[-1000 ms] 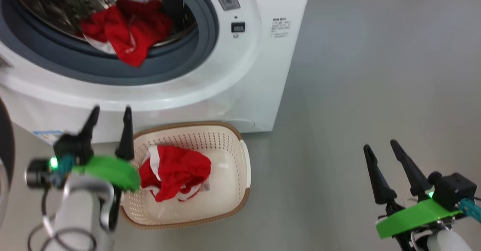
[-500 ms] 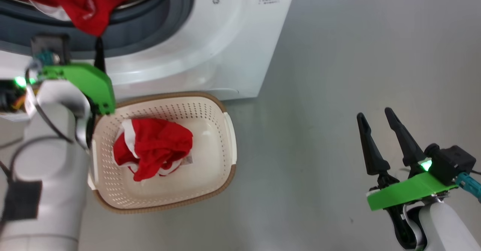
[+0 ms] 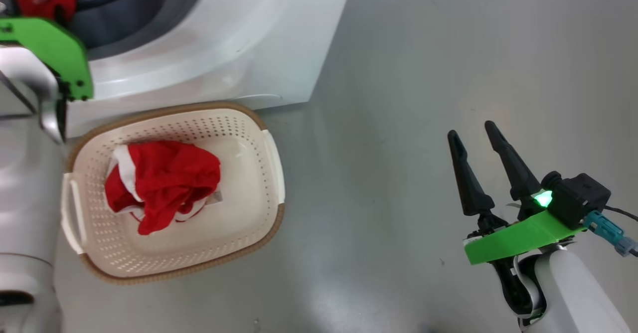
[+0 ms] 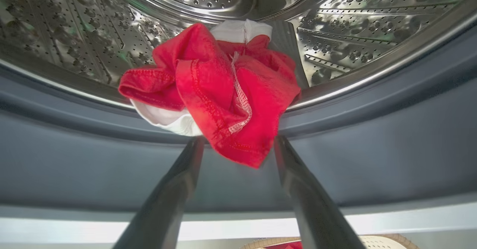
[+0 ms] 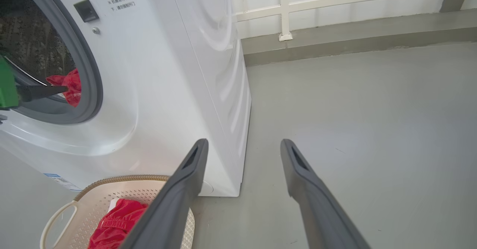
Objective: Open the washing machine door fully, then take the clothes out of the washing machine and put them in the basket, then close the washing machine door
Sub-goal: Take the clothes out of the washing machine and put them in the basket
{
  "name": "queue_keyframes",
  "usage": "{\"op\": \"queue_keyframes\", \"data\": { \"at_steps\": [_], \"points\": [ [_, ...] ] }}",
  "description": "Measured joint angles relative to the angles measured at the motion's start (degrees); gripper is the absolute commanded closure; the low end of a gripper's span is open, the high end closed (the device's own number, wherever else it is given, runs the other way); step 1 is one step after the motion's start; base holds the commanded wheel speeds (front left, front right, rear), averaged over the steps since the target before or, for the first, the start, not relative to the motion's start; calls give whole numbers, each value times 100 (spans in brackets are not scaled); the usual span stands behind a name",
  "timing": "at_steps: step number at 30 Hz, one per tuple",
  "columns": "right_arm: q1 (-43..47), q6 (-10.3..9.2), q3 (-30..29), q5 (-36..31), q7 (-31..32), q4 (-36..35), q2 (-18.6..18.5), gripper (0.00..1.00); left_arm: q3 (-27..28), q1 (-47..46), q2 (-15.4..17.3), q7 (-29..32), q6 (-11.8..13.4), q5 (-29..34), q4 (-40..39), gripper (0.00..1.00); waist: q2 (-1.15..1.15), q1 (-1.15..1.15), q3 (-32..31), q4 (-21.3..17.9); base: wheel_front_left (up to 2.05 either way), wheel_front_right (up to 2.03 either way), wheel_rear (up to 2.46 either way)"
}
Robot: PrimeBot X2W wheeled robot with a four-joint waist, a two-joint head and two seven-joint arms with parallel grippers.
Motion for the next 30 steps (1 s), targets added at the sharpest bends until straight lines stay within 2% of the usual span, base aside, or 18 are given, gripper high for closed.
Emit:
{"op": "queue_keyframes", "data": {
  "at_steps": [17, 29, 30],
  "points": [
    [-196, 0, 171, 21, 0, -12, 136, 0, -159, -690, 610, -136, 350, 68, 566, 0, 0, 0, 427, -428, 0, 0, 0],
    [-243, 0, 221, 51, 0, -19, 185, 0, -316, -805, 801, -104, 404, 100, 701, 0, 0, 0, 609, -611, 0, 0, 0],
    [-244, 0, 220, 51, 0, -19, 188, 0, -330, -806, 801, -104, 409, 100, 705, 25, 0, 0, 613, -615, 0, 0, 0]
  ]
}}
